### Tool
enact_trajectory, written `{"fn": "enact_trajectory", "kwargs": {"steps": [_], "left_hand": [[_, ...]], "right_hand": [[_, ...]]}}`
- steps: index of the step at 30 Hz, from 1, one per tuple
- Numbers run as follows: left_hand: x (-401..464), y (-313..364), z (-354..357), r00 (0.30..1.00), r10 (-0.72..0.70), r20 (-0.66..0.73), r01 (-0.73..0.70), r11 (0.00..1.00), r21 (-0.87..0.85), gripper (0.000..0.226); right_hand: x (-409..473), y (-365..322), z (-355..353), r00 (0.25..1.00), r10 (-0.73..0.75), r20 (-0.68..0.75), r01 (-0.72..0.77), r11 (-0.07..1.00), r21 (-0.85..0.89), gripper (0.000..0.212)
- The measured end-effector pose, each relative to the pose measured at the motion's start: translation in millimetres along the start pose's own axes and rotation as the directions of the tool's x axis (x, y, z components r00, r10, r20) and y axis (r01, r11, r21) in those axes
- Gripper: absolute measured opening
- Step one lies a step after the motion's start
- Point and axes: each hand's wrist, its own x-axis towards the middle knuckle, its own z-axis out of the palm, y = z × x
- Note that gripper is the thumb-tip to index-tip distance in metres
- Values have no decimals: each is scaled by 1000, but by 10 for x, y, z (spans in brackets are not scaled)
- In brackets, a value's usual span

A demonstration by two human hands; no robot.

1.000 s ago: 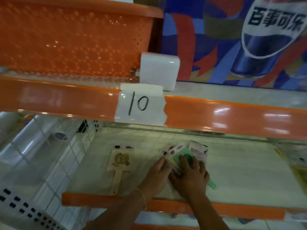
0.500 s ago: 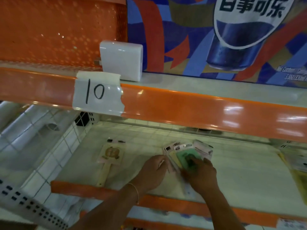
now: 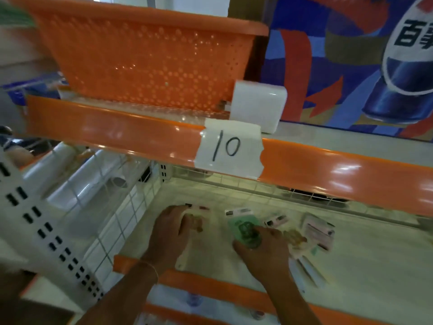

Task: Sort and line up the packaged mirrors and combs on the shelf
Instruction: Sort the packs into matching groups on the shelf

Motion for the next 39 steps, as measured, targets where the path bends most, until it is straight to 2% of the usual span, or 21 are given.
{"fn": "enact_trajectory", "kwargs": {"steps": [3, 6, 9, 12, 15, 18, 22, 30, 35, 39], "left_hand": [[-32, -337, -72, 990, -125, 63, 115, 983, 146, 41], [-62, -515, -95, 977, -146, 154, 121, 979, 161, 49], [-75, -564, -47, 969, -114, 220, 80, 984, 158, 47], [-87, -623, 29, 950, -109, 291, 46, 976, 213, 61], [-96, -671, 69, 941, -66, 333, -26, 964, 264, 64], [-104, -672, 66, 939, -8, 344, -104, 946, 306, 71], [-119, -667, 50, 933, -7, 361, -113, 944, 310, 74], [-113, -599, 1, 930, -35, 365, -78, 954, 289, 78], [-111, -568, -13, 938, -55, 343, -36, 966, 255, 78], [-136, -498, -45, 946, -77, 314, 4, 974, 227, 64]], "right_hand": [[-25, -278, 204, 1000, 22, -4, -23, 994, -106, 70], [-31, -460, 360, 995, 102, -8, -102, 981, -166, 73], [-57, -525, 486, 995, 102, 13, -98, 981, -170, 71], [-80, -491, 551, 999, 37, 34, -31, 985, -168, 61], [-98, -439, 563, 999, -2, 54, 9, 992, -127, 55], [-137, -419, 573, 999, -32, 28, 35, 994, -106, 51], [-147, -392, 629, 999, -52, -15, 51, 996, -67, 49], [-120, -325, 646, 994, -109, -21, 108, 993, -39, 47], [-118, -264, 689, 990, -135, -31, 134, 990, -35, 58], [-107, -268, 676, 994, -104, -20, 104, 994, 36, 48]]}}
